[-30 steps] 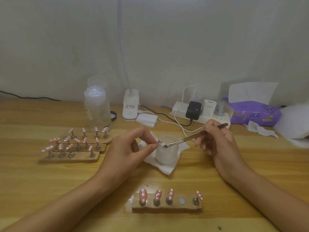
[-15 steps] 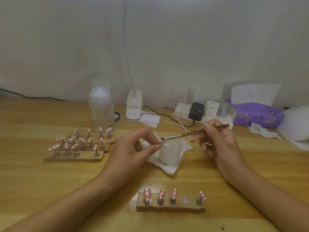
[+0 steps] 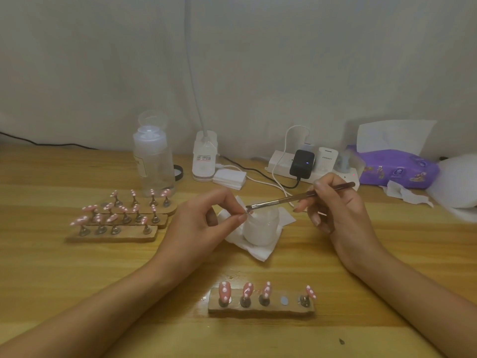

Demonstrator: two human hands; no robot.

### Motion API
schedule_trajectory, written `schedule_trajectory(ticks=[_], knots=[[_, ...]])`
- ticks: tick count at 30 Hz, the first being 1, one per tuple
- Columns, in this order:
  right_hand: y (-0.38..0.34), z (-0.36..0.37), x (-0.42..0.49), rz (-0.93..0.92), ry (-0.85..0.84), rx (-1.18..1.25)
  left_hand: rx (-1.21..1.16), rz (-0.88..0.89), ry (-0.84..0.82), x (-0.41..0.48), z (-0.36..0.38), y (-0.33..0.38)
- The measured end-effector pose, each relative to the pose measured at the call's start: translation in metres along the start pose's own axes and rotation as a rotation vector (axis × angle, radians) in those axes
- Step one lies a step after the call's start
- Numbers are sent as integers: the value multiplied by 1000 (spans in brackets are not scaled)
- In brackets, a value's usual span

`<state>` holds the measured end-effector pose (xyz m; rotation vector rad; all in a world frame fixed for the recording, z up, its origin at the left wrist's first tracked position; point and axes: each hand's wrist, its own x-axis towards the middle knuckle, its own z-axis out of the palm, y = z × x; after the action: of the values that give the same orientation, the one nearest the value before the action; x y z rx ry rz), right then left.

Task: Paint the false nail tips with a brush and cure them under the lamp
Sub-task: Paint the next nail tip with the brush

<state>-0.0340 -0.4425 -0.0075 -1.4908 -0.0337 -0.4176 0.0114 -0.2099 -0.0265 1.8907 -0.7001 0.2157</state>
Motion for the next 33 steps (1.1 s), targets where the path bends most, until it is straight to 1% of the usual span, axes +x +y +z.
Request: schedule_trajectory(ticks=[4, 6, 8, 10, 12, 14, 16, 20, 24, 28, 31, 33], knots=[[2, -3, 2, 27, 60, 19, 8, 4, -8, 1, 0, 1], [0, -2, 1, 10, 26, 39, 15, 2, -14, 2, 0, 1], [1, 0, 0, 6, -5, 7, 11, 0, -14, 2, 0, 1], [2, -1, 1, 34, 46, -7, 1, -2, -10, 1, 0, 1], [2, -2, 2, 42, 81, 27, -8, -3, -5, 1, 0, 2], [1, -1, 1, 27, 35, 53, -12, -11, -8, 1, 1, 3], [1, 1, 0, 18, -4, 19, -13, -6, -9, 1, 0, 4], [2, -4, 2, 37, 92, 34, -23, -17, -5, 1, 1, 6], [1, -1, 1, 7, 26, -8, -15, -35, -5, 2, 1, 6], [2, -3, 2, 25, 87, -10, -37, -69, -11, 2, 1, 5], [0, -1, 0, -3, 20, -3, -59, -104, -33, 4, 1, 4], [1, 0, 0, 11, 29, -35, -71, -119, -35, 5, 1, 4]])
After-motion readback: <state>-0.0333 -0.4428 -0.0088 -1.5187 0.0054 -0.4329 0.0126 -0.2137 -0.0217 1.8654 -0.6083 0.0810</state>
